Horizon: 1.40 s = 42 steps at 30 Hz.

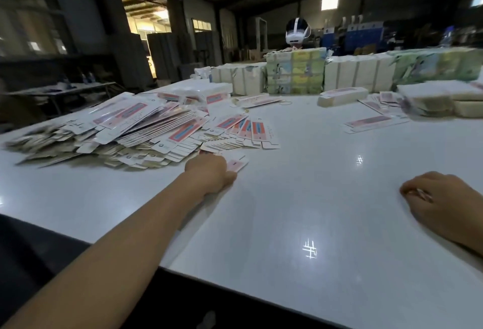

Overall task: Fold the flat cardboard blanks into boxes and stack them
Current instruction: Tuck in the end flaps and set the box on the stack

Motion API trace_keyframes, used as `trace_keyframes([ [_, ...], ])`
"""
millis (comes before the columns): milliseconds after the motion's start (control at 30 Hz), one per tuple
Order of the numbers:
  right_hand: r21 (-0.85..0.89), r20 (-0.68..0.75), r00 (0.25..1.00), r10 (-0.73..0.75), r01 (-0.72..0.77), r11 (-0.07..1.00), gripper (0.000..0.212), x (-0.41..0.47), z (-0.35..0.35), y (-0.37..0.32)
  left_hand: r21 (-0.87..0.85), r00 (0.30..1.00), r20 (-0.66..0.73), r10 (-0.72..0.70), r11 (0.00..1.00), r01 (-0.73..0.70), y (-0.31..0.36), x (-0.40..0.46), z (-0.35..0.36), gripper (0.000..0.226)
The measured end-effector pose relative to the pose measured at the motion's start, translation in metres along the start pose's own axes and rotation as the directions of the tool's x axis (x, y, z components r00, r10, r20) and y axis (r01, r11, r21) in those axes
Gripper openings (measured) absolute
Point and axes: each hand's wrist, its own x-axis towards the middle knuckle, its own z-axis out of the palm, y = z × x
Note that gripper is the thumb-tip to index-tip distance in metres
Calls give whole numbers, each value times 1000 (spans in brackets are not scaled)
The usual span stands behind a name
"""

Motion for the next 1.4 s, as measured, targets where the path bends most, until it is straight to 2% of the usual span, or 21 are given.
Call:
trace_keyframes([
  [100, 2, 14, 1000, -4, 4, 1000, 17, -2, -3, -3, 143, 995, 1, 104, 984, -103, 13, -5, -3, 23],
  [233, 24, 16, 1000, -5, 4, 1000, 16, -6, -8, -9, 206, 986, -48, 162, 967, -149, 13, -12, -6, 25],
  [367, -6, 20, 1000, -7, 7, 1000, 16, -8, -13, -15, 183, 989, -81, 122, 977, -105, 14, -26, -22, 21],
  [433, -1, 28, 1000, -9, 9, 1000, 16, -10, -14, -18, 170, 973, -154, 172, 975, -145, 33, -35, -32, 20],
  [467, 1, 42, 999, -13, 13, 1000, 16, -10, -14, -19, 179, 950, -217, 226, 966, -189, 48, -39, -37, 21],
  [533, 38, 46, 999, -13, 12, 999, 17, -8, -16, -18, 240, 856, -358, 372, 923, -301, 85, -44, -42, 24],
  [600, 235, -59, 997, 46, -31, 971, 29, -8, -21, -20, 261, 729, -492, 475, 880, -397, 126, -48, -44, 26],
  [633, 456, -75, 988, 136, -87, 886, 35, -9, -26, -21, 255, 669, -542, 509, 858, -447, 147, -50, -45, 27],
  [667, 705, -1, 972, 236, -167, 689, 43, -9, -32, -23, 253, 616, -571, 542, 831, -496, 167, -52, -46, 29],
  [700, 866, 159, 945, 286, -273, 419, 53, -8, -38, -24, 261, 581, -578, 573, 804, -534, 185, -53, -45, 32],
  [733, 915, 309, 913, 264, -362, 179, 59, -9, -43, -25, 280, 554, -571, 605, 779, -562, 201, -56, -42, 36],
  [767, 909, 398, 893, 211, -414, 40, 57, -10, -48, -24, 302, 522, -574, 631, 756, -581, 212, -59, -38, 39],
  [800, 899, 433, 887, 161, -437, -9, 49, -11, -50, -23, 300, 479, -607, 635, 740, -601, 219, -64, -34, 40],
  [900, 895, 441, 890, 116, -446, 13, 26, -14, -52, -23, 153, 391, -739, 549, 702, -696, 221, -69, -20, 41],
  [933, 891, 451, 886, 108, -454, 7, 25, -15, -51, -23, 67, 391, -751, 532, 650, -757, 221, -65, -14, 42],
  [967, 888, 458, 885, 87, -460, -1, 25, -15, -51, -23, -54, 432, -744, 510, 598, -800, 219, -62, -11, 44],
  [1033, 879, 477, 879, 4, -477, -15, 29, -15, -52, -23, -299, 574, -665, 479, 533, -791, 213, -58, -10, 49],
  [1133, 870, 484, 867, -119, -492, -46, 33, -16, -54, -18, -421, 664, -573, 480, 523, -741, 207, -52, -11, 56],
  [1200, 869, 481, 864, -150, -492, -47, 33, -16, -55, -14, -429, 663, -555, 502, 510, -746, 206, -50, -12, 61],
  [1267, 873, 477, 864, -158, -487, -29, 33, -17, -56, -11, -386, 622, -600, 504, 498, -776, 207, -50, -13, 65],
  [1400, 894, 449, 883, -135, -444, 65, 42, -18, -54, -9, -228, 556, -645, 524, 563, -795, 208, -57, -14, 82],
])
